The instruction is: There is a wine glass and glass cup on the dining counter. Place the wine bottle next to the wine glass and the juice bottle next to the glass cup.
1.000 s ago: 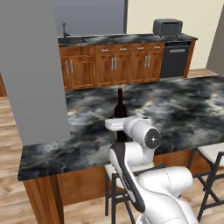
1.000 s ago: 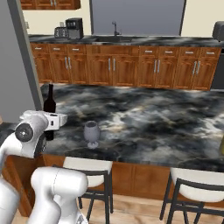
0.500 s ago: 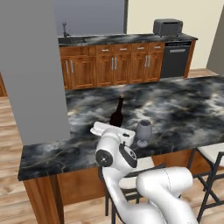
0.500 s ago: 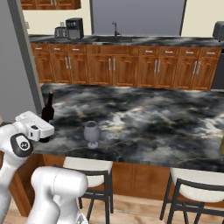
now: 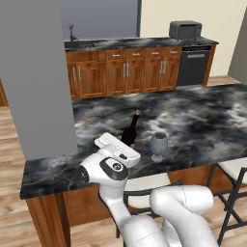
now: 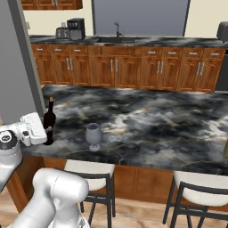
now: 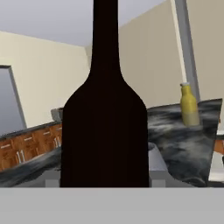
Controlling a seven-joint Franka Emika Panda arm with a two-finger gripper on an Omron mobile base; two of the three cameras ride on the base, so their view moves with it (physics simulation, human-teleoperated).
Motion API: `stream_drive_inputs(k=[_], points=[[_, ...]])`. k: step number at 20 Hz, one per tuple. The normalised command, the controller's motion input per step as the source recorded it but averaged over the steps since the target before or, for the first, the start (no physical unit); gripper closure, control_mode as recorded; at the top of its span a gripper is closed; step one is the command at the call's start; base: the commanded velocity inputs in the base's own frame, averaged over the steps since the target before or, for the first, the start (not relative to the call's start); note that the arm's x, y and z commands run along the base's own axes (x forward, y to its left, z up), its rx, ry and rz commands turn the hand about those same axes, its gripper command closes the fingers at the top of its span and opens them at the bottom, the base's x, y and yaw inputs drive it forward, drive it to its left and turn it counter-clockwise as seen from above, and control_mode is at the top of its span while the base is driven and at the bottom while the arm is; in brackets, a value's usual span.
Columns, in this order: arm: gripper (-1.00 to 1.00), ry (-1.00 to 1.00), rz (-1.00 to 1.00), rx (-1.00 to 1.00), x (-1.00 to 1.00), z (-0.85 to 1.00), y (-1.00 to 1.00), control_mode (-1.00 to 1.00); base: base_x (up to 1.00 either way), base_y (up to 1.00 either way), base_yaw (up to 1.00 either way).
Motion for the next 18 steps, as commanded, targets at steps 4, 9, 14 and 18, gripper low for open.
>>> stream_drive_inputs(k=[4, 9, 14, 18], points=[[1.00, 0.00, -0.23, 0.00, 0.00, 0.00, 0.00, -1.00, 0.00, 0.00, 0.00], [1.00, 0.00, -0.10, -0.05, 0.00, -0.08, -0.07, -1.00, 0.00, 0.00, 0.00], [1.00, 0.07, -0.07, 0.00, 0.00, -0.04, -0.08, -1.00, 0.00, 0.00, 0.00], [1.00, 0.00, 0.00, -0.03, -0.01, -0.09, -0.15, -1.00, 0.00, 0.00, 0.00]])
